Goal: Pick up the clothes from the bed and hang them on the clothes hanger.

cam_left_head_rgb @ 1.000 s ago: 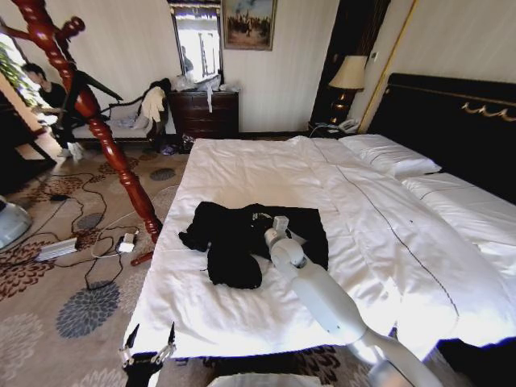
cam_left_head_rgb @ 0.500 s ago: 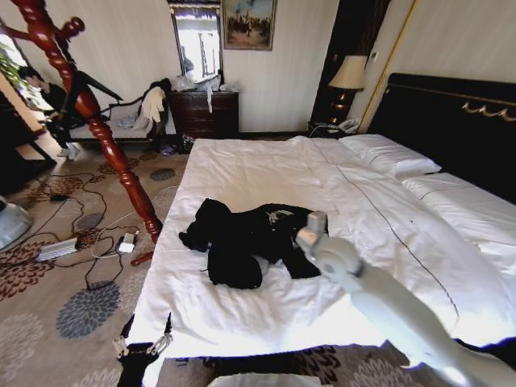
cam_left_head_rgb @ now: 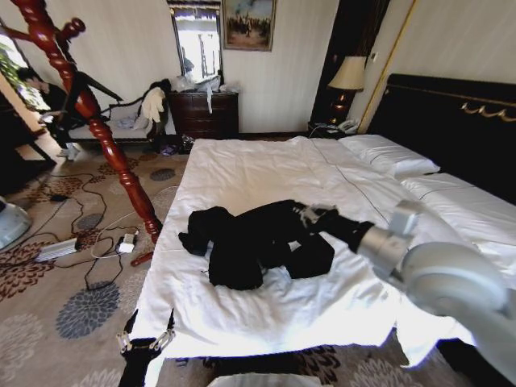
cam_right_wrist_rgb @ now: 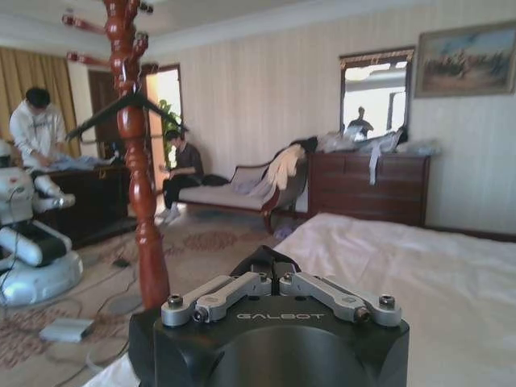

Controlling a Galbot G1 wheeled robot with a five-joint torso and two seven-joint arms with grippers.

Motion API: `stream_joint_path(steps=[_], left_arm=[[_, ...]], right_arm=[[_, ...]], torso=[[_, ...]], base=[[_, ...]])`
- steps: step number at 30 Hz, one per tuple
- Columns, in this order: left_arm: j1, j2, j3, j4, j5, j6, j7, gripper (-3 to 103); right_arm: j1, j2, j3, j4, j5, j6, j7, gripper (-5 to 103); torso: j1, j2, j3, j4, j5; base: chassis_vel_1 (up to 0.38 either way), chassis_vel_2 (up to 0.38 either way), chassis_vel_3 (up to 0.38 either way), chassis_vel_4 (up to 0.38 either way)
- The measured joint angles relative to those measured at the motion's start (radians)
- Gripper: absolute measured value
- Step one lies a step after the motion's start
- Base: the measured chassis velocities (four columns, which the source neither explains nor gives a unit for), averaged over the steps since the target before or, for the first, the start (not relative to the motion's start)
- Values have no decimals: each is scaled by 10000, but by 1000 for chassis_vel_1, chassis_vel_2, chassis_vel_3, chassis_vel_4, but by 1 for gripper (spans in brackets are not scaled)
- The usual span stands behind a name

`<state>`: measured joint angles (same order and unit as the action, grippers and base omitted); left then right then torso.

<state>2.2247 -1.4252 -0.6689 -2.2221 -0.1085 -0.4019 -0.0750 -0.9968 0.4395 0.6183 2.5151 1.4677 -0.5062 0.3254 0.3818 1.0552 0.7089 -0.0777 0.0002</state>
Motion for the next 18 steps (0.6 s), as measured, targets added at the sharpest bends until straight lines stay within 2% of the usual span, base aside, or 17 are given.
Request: stream_joint_path(steps=[8, 11, 12, 14, 16, 18], left_arm=[[158, 65, -39, -438, 11, -35, 96, 100], [122, 152, -131, -575, 23, 33, 113, 100], [122, 152, -131, -575, 23, 33, 113, 100], [273, 8, -188, -652, 24, -40, 116, 100], [534, -108, -188, -674, 21, -226, 96, 100], [570, -111, -175, -662, 21, -266, 77, 100]], right_arm=[[571, -362, 733, -58, 662, 337, 351, 0], [528, -785, 1780, -75, 2080, 352, 671, 0], [528, -785, 1780, -75, 2080, 352, 671, 0], [510, -1005, 2443, -85, 2951, 266, 721, 0], [486, -1095, 2793, -94, 3428, 222, 585, 0], [453, -1086, 2811, -98, 3478, 192, 581, 0]], torso=[[1, 0, 0, -1, 0], [1, 0, -1, -4, -4], [1, 0, -1, -4, -4], [1, 0, -1, -6, -4], [1, 0, 0, 3, -3], [1, 0, -1, 2, -3]], base=[[0, 0, 0, 0], [0, 0, 0, 0], [0, 0, 0, 0], [0, 0, 0, 0], [0, 0, 0, 0], [0, 0, 0, 0]])
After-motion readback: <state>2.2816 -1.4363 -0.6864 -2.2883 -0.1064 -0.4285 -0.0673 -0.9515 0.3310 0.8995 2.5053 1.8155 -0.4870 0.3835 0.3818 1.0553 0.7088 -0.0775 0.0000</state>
